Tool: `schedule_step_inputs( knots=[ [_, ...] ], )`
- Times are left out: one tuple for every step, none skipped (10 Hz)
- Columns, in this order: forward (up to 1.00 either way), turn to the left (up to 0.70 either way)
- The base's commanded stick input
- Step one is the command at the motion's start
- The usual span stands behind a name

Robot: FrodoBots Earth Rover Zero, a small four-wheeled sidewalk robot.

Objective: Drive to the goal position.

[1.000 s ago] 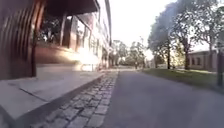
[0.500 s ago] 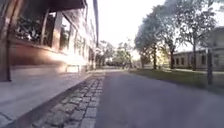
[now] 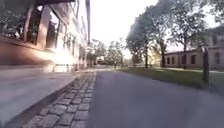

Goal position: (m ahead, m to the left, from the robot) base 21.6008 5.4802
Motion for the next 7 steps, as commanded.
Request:
schedule_step_inputs(
  knots=[
    [0.70,0.00],
    [0.70,0.00],
    [0.70,0.00],
    [0.70,0.00],
    [0.70,0.00],
    [0.70,0.00],
    [0.70,0.00]
  ],
)
